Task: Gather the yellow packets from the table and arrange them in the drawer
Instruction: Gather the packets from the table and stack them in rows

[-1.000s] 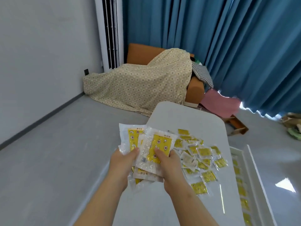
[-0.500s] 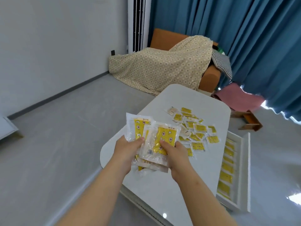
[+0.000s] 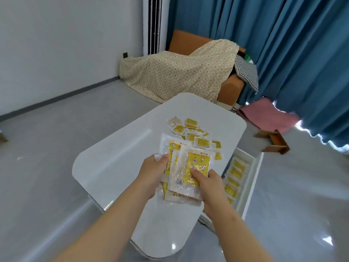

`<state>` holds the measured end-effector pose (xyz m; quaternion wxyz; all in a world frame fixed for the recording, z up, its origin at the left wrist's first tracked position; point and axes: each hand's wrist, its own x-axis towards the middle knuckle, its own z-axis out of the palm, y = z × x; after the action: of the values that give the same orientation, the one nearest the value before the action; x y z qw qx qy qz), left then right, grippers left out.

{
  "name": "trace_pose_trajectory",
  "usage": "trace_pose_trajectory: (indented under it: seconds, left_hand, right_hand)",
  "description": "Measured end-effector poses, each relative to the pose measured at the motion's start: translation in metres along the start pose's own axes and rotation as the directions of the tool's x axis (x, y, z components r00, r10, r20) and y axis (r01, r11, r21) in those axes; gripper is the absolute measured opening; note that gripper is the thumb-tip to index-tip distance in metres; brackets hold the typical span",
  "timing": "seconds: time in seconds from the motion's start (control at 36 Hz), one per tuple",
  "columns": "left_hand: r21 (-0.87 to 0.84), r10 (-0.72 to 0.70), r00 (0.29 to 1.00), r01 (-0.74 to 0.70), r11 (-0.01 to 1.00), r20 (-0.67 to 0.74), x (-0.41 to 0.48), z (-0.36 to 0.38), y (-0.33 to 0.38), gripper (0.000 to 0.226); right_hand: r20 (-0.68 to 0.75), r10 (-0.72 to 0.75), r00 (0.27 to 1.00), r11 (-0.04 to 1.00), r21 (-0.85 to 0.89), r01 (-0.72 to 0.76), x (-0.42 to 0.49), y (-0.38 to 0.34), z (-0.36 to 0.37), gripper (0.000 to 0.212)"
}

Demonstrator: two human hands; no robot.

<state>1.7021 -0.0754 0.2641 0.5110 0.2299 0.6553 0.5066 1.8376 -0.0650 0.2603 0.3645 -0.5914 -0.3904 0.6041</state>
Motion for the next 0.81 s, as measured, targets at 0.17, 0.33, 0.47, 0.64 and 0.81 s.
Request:
trace_pose_trajectory:
  seconds: [0.17, 0.33, 0.47, 0.64, 0.81]
  left_hand:
    - [-0.042, -0.109, 0.994, 0.108, 0.993, -0.032, -0.008, 0.109, -0.029, 0.011]
    - [-0.007, -0.157, 0.982, 0.157, 0.988, -0.102, -0.002, 0.161, -0.040, 0.013]
    - [0.017, -0.189, 0.972, 0.194, 0.981, -0.137, 0.026, 0.200, -0.040, 0.012]
    - [0.018, -0.201, 0.974, 0.204, 0.979, -0.107, 0.084, 0.264, -0.032, 0.011]
    - [0.117, -0.212, 0.969, 0.227, 0.967, -0.129, 0.124, 0.315, -0.030, 0.020]
  right_hand:
    - [0.007, 0.068, 0.998, 0.994, -0.084, -0.067, 0.046, 0.001, -0.109, 0.012]
    - [0.084, 0.134, 0.987, 0.984, -0.131, -0.122, 0.083, -0.006, -0.159, 0.014]
    - [0.137, 0.134, 0.981, 0.973, -0.203, -0.105, 0.130, -0.020, -0.189, 0.006]
    - [0.099, 0.158, 0.982, 0.968, -0.213, -0.134, 0.199, -0.038, -0.227, 0.007]
    - [0.130, 0.186, 0.974, 0.966, -0.202, -0.158, 0.257, -0.053, -0.264, 0.012]
